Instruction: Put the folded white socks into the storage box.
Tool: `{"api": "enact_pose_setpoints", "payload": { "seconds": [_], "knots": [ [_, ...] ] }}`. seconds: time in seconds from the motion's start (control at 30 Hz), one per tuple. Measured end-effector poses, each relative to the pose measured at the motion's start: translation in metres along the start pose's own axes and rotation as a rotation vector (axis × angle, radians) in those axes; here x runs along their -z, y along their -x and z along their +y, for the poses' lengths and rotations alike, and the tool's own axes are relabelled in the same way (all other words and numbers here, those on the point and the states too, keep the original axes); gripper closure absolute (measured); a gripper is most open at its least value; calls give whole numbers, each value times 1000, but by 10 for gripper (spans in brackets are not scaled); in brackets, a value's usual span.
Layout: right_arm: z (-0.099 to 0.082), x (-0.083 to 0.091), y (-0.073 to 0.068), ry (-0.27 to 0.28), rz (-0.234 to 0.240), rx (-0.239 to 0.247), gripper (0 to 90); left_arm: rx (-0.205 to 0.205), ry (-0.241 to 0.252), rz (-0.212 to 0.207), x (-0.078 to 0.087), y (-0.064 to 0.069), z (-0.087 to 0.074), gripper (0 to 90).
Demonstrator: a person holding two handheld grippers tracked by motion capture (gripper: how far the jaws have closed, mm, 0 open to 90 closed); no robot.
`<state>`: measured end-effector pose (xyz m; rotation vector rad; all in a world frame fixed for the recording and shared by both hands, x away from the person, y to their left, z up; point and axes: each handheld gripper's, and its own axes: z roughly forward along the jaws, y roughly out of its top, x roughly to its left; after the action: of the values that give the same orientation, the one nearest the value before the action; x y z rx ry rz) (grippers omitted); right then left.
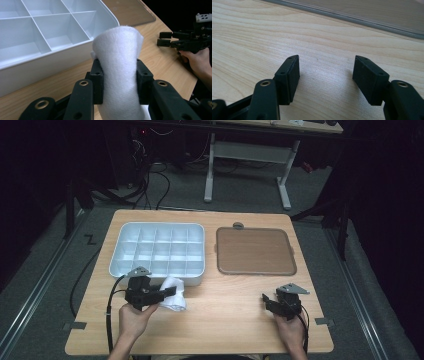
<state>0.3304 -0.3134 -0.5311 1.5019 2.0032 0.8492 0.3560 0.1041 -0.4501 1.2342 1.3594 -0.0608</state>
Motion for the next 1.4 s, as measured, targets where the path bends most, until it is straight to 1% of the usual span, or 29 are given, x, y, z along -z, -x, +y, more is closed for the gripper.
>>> {"api": "enact_pose_setpoints", "payload": {
  "seconds": [0.03, 0.07, 0.1, 0.23, 0.3, 0.33, 0.43, 0.6, 0.73, 0.77, 0.83, 0.9, 1.03, 1.1, 1.17, 1.27, 1.37, 1.4],
  "knots": [
    [0, 0, 0, 0, 1, 3, 390, 11, 0, -6, 0, 0, 2, 669],
    [0, 0, 0, 0, 1, 1, 390, 13, 0, -6, -1, 0, 3, 668],
    [0, 0, 0, 0, 1, 3, 390, 0, -1, 1, -1, 1, 4, 668],
    [0, 0, 0, 0, 0, -1, 390, -8, -1, -1, -2, 3, 10, 668],
    [0, 0, 0, 0, 0, 0, 389, 3, 2, -10, -2, 4, 14, 668],
    [0, 0, 0, 0, 0, -1, 389, -2, 5, -7, -2, 4, 17, 668],
    [0, 0, 0, 0, 0, 1, 389, 9, 13, -11, -3, 5, 22, 668],
    [0, 0, 0, -1, 0, -2, 388, 9, 28, -10, -4, 5, 32, 669],
    [0, 0, -1, -1, 0, -2, 388, 27, 41, -15, -5, 3, 41, 668],
    [0, 0, 0, 0, 0, 0, 388, 39, 41, -17, -6, 2, 44, 668],
    [0, 0, -1, -1, 0, -3, 388, 40, 48, -7, -7, -1, 48, 668],
    [0, 0, -1, 0, 0, -3, 388, 54, 54, -6, -8, -3, 53, 668],
    [0, 0, -1, -1, 1, -3, 387, 54, 62, 1, -9, -6, 61, 668],
    [0, 0, -1, -1, 1, -3, 387, 86, 71, -12, -9, -8, 65, 668],
    [0, 0, -1, 1, 0, 1, 386, 94, 74, 0, -12, -12, 69, 668],
    [0, 0, -1, 0, 1, -1, 386, 87, 72, 23, -16, -16, 73, 668],
    [0, 0, -1, 0, 1, 0, 386, 56, 76, 44, -20, -15, 77, 668],
    [0, 0, -1, 1, 2, 2, 386, 60, 76, 40, -20, -16, 78, 668]
  ]
}}
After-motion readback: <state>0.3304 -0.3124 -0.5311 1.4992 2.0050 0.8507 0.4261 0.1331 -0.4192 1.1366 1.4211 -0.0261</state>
